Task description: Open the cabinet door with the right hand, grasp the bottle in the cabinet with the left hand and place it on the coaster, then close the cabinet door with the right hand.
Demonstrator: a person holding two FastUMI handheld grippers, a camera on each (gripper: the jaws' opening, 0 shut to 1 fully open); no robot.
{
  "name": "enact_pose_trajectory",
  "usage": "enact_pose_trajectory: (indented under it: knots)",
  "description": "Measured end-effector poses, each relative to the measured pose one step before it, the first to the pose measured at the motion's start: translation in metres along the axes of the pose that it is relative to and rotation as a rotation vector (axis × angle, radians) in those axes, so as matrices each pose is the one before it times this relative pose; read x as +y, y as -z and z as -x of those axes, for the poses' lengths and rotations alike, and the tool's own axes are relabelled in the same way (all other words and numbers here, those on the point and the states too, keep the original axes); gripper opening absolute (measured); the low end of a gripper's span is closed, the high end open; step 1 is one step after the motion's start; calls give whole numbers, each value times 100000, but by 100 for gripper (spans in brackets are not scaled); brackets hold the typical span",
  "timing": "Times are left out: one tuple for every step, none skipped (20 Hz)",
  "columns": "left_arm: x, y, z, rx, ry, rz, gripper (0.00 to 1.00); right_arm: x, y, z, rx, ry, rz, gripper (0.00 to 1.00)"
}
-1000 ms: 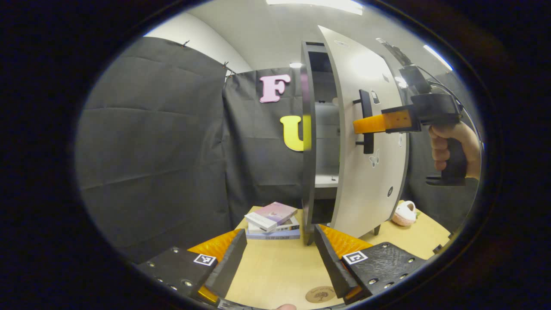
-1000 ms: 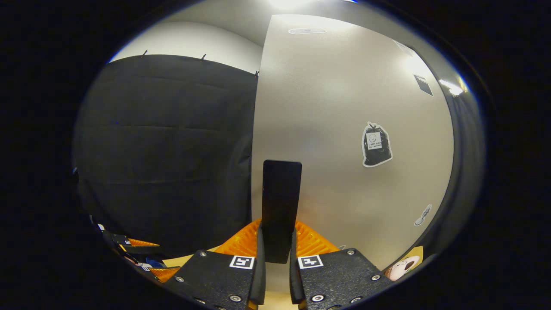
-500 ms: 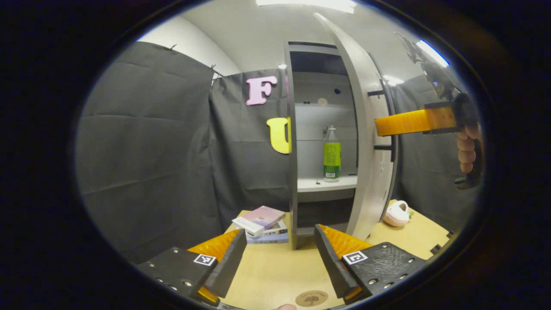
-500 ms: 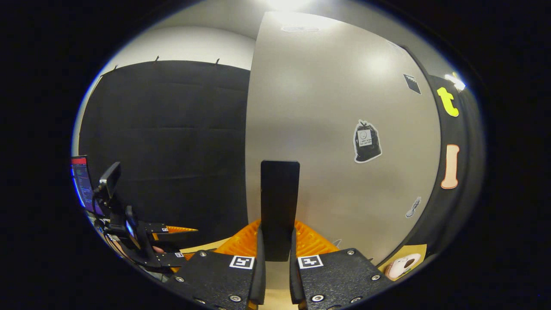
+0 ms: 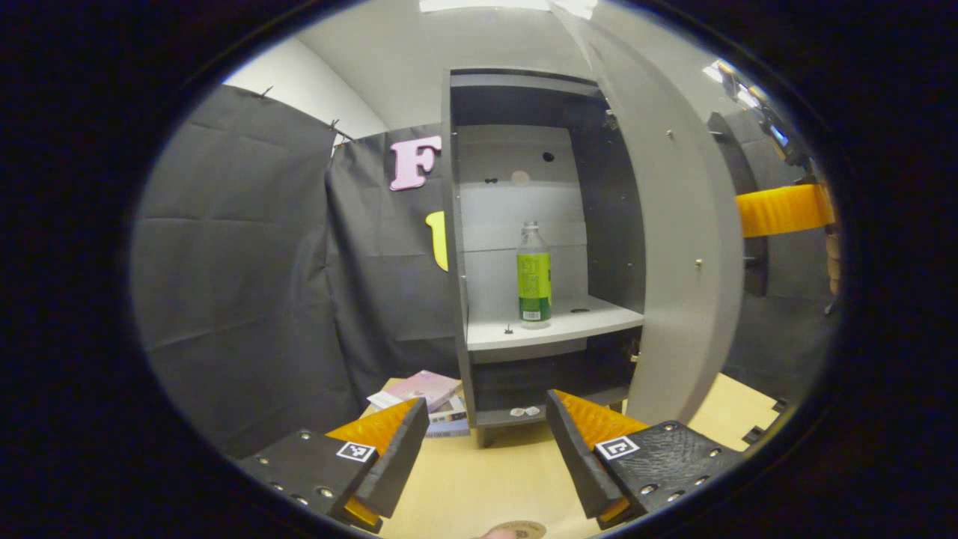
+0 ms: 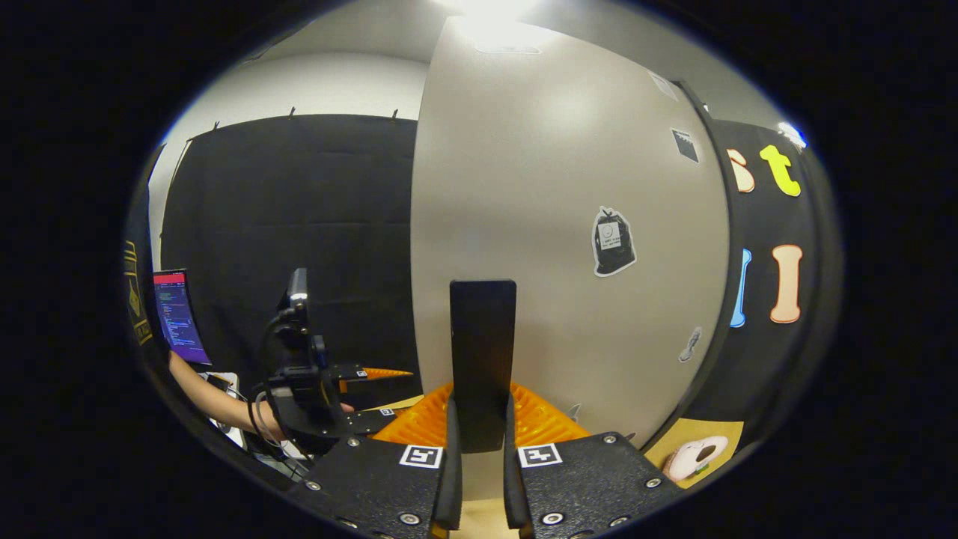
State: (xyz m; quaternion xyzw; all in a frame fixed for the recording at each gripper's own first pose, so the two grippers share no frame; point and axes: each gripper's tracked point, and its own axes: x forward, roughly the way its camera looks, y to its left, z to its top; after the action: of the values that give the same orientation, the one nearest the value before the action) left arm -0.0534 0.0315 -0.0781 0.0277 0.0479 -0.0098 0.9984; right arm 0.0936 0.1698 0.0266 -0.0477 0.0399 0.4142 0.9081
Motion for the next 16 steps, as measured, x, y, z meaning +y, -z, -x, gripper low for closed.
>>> enact_pose_trajectory:
  knots:
    - [-659,-297,-676,-219,122,59,90,-246,58,367,133,1200,-247,22]
    - [-481,-185,-683,153,-123,23,90,-201,-10,371,120,1213,-321,23]
    - [-343,-102,-586,366,-169,-236,90,-298,22,406,539,1994,-1094,22]
    - [-344,-184,-810,346,-327,-372,90,-257,141,96,640,1889,-846,22]
    - [-528,-153,-528,187,188,-60,90,-235,-9,365,636,2303,-126,22]
    - [-601,-106,-613,149,394,140,90,-335,46,334,613,2557,387,22]
    - [-371,-139,-720,-2,285,193,90,-443,44,319,658,2616,538,20]
    - [-597,-132,-690,14,778,349,90,-306,113,267,686,2583,414,22]
    - [-666,108,-758,-155,1046,283,90,-299,-29,432,271,2457,390,20]
    - [-802,-129,-712,-114,1072,-169,90,-227,-42,217,-5,2399,19,22]
    - [-792,-63,-628,-300,1102,-602,90,-203,-76,192,-251,2190,-479,20]
    - [-728,-233,-496,-438,968,-659,90,-142,-35,222,-193,1827,-751,22]
    - [-616,8,-529,-297,777,-410,90,-97,-155,171,-367,1554,-1021,20]
    - [-465,75,-296,-142,559,105,90,-94,-7,-36,-323,1620,-1115,22]
    - [-438,150,-141,-54,529,426,90,-91,-105,71,-455,1919,-596,22]
    - [-331,52,-367,187,22,217,90,-314,-84,-19,-551,2117,276,22]
